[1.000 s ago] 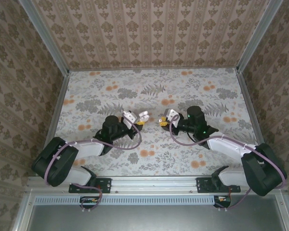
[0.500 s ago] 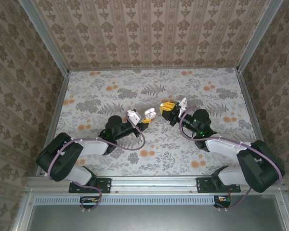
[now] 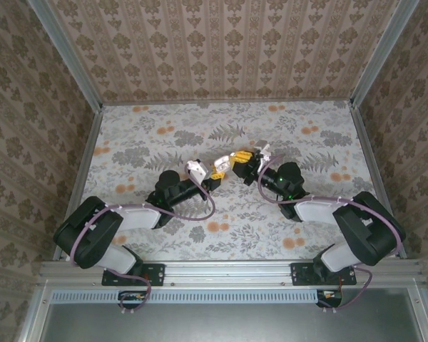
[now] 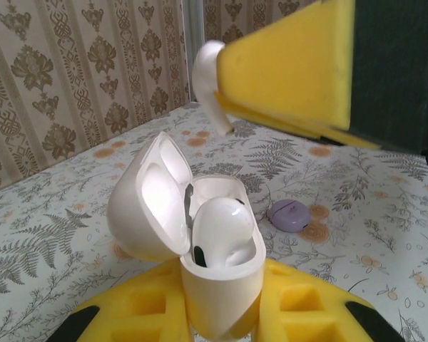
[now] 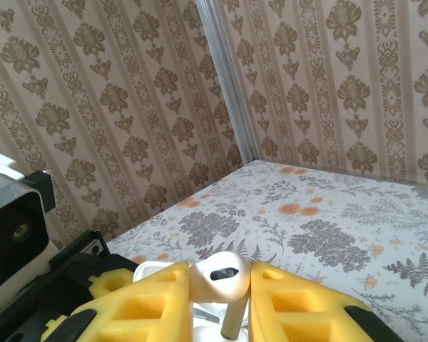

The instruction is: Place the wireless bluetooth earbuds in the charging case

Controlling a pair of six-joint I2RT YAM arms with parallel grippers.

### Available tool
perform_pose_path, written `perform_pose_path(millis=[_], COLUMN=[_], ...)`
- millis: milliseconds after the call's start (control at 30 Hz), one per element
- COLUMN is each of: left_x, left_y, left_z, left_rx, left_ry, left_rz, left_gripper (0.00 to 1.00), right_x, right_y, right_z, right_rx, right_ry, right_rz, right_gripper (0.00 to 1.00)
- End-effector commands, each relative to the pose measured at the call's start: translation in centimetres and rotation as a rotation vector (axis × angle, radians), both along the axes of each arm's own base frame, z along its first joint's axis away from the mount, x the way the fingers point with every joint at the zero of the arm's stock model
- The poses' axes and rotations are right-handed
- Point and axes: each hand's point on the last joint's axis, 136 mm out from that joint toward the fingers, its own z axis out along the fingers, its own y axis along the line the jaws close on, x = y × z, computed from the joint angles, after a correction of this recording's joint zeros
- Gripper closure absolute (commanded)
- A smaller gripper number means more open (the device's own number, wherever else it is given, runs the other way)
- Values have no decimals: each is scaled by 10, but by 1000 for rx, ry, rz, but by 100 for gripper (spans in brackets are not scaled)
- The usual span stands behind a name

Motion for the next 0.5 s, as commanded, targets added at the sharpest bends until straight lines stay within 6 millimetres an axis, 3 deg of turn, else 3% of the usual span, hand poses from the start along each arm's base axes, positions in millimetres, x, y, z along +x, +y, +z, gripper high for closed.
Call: perform_pose_path(millis=[0, 467], left_x=[0, 4], left_y=[-7, -4], left_z=[24, 31], left_rx=[-68, -96], left_ry=[-32, -30], left_rz=[-17, 10], left_gripper=[80, 80], right_x=[4, 1], right_y=[3, 7], right_z=[26, 12], right_rx=[82, 65], right_ry=[-58, -31], right_rz=[-5, 6], right_gripper=[78, 79])
